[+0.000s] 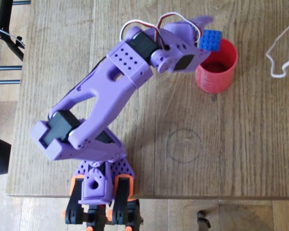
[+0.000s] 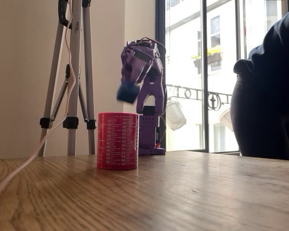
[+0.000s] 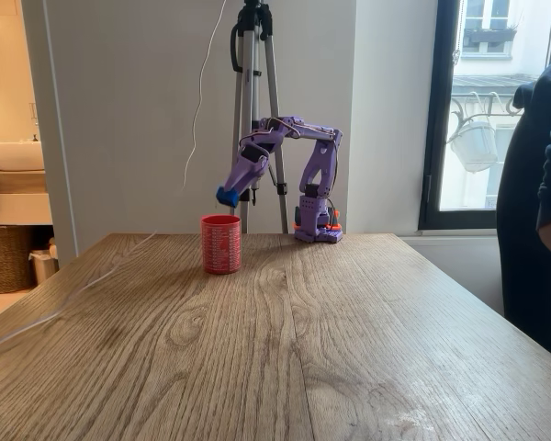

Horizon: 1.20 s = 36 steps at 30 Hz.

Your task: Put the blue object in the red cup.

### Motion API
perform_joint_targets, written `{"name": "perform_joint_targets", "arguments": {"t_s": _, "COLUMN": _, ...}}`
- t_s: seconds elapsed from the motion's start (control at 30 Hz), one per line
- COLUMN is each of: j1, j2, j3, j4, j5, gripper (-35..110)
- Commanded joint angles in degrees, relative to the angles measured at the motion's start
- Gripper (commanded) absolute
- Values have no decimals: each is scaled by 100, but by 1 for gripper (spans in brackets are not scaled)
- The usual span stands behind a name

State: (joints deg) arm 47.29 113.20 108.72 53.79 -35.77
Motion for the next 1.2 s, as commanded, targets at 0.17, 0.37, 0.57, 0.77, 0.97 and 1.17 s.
{"name": "perform_joint_targets", "arguments": {"t_s": 0.17, "j1": 0, "j2": 422, "j3": 0, "j4": -26, "j5": -176, "gripper": 75}}
{"name": "perform_joint_targets", "arguments": {"t_s": 0.37, "j1": 26, "j2": 431, "j3": 18, "j4": -26, "j5": -176, "gripper": 73}}
{"name": "perform_joint_targets", "arguments": {"t_s": 0.57, "j1": -26, "j2": 475, "j3": 70, "j4": -220, "j5": -176, "gripper": 0}}
{"name": "perform_joint_targets", "arguments": {"t_s": 0.77, "j1": -62, "j2": 483, "j3": 88, "j4": -299, "j5": -167, "gripper": 0}}
{"name": "perform_joint_targets", "arguments": {"t_s": 0.97, "j1": -62, "j2": 501, "j3": 114, "j4": -299, "j5": -167, "gripper": 0}}
{"name": "perform_joint_targets", "arguments": {"t_s": 1.17, "j1": -387, "j2": 562, "j3": 167, "j4": -536, "j5": 35, "gripper": 0}}
